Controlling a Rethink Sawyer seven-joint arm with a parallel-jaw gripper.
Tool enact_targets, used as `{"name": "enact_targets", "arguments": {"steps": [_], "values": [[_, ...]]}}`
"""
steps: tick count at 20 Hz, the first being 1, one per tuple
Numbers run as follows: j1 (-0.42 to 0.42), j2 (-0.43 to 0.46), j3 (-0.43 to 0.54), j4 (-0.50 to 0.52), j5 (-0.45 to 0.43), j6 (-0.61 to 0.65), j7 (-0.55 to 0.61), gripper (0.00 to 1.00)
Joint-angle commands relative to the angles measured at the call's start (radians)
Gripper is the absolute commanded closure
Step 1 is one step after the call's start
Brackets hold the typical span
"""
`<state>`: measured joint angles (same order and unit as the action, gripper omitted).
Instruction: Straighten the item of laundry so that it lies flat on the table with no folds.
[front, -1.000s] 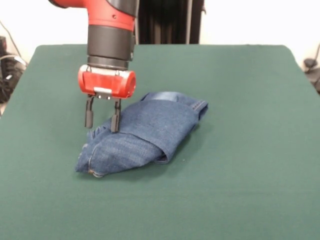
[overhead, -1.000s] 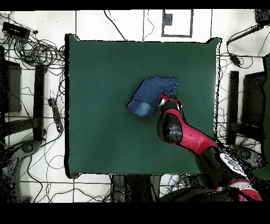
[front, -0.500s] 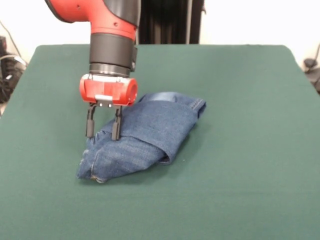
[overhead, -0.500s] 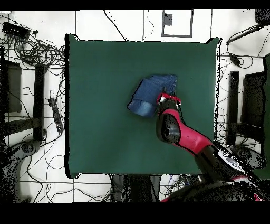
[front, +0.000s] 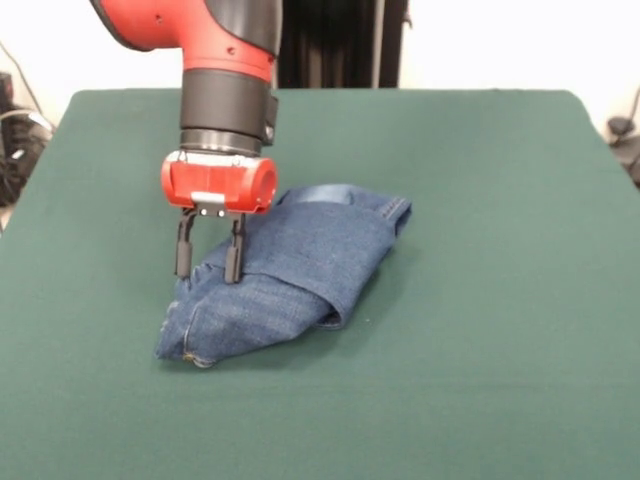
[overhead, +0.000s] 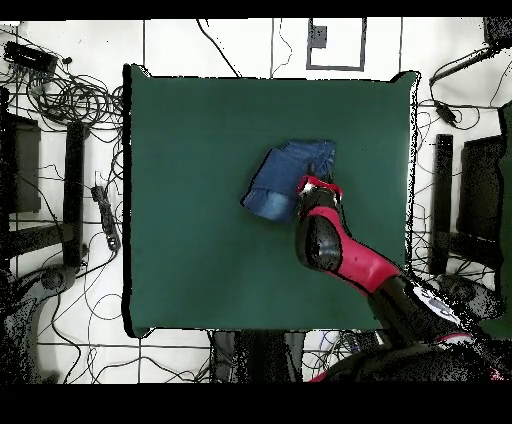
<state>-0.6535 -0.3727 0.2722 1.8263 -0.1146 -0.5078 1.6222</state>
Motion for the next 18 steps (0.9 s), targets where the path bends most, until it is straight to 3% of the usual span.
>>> {"name": "enact_targets", "arguments": {"steps": [1,4,12,18], "values": [[0.114,0.064,0.026,0.033,0.159,0.107,0.275,0.00],[0.169,0.088,-0.035,0.024,0.248,0.158,0.246,0.00],[0.174,0.150,-0.028,0.012,0.295,0.153,0.228,0.00],[0.250,0.149,-0.105,0.009,0.449,0.310,0.184,0.00]]}}
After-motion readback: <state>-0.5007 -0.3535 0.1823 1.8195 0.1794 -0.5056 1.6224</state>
